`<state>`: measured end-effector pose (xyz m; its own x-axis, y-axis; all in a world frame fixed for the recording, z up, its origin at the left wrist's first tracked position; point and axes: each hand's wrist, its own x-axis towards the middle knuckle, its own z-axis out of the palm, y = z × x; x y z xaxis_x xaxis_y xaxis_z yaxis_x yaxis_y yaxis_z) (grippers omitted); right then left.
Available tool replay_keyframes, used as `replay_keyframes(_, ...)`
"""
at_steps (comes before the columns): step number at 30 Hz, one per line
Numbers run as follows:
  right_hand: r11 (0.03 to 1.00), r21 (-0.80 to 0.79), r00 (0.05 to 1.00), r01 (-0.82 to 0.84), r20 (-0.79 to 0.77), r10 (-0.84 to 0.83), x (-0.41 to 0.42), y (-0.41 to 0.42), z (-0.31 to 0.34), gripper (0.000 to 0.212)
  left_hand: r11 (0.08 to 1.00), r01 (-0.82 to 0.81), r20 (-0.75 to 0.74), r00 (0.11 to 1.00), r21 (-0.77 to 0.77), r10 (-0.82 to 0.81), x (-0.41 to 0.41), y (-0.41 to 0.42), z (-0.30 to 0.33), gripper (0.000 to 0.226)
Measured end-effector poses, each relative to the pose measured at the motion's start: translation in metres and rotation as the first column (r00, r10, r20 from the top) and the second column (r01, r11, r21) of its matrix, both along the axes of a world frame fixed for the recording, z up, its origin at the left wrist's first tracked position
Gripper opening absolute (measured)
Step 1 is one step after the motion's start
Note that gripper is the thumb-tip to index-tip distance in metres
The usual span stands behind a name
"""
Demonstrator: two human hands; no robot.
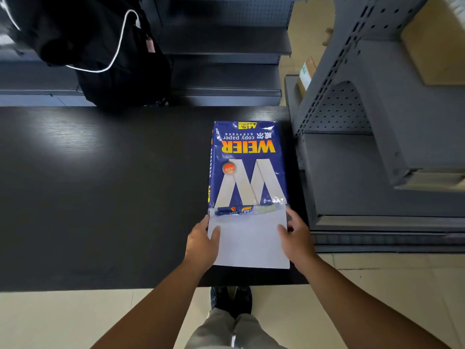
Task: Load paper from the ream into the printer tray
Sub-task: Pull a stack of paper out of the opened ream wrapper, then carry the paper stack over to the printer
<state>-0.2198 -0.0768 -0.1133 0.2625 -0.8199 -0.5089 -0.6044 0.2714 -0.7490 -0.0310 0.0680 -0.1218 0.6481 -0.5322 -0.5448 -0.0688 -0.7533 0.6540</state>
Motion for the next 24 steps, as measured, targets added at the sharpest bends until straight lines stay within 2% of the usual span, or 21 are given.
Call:
replay_keyframes(3,1.000,0.002,1.000,0.009,0.006,-0.009,0.000,0.001,-0.002,0.057,0.999,-0.041,0.039,0.998,-0.018,0.042,-0.005,-0.005,0.007,0.046)
replay_keyframes(6,1.000,-0.013,1.000,0.014,0.017,-0.014,-0.002,0.005,-0.005,0.059,0.999,-0.030,0.102,0.994,0.022,0.027,-0.013,0.000,0.011,0.056)
replay_keyframes(9,0.999,-0.003,0.999,0.040,0.032,-0.040,-0.006,0.013,-0.004,0.057,0.999,0.012,0.108,0.994,0.037,-0.016,-0.022,0.009,0.012,0.059)
replay_keyframes(13,0.999,0.004,0.997,0.051,0.064,-0.051,-0.015,0.031,-0.001,0.055,0.999,-0.042,0.092,0.995,0.015,0.040,-0.031,0.023,0.009,0.054)
replay_keyframes(20,0.996,-0.045,0.994,0.079,0.082,-0.075,-0.030,0.076,0.005,0.059,0.986,-0.101,0.076,0.991,-0.130,0.111,-0.048,0.056,0.022,0.039)
replay_keyframes(24,0.992,-0.063,0.990,0.110,0.094,-0.104,-0.041,0.109,0.015,0.061,0.987,-0.019,0.145,0.988,-0.162,0.043,-0.060,0.090,0.034,0.040)
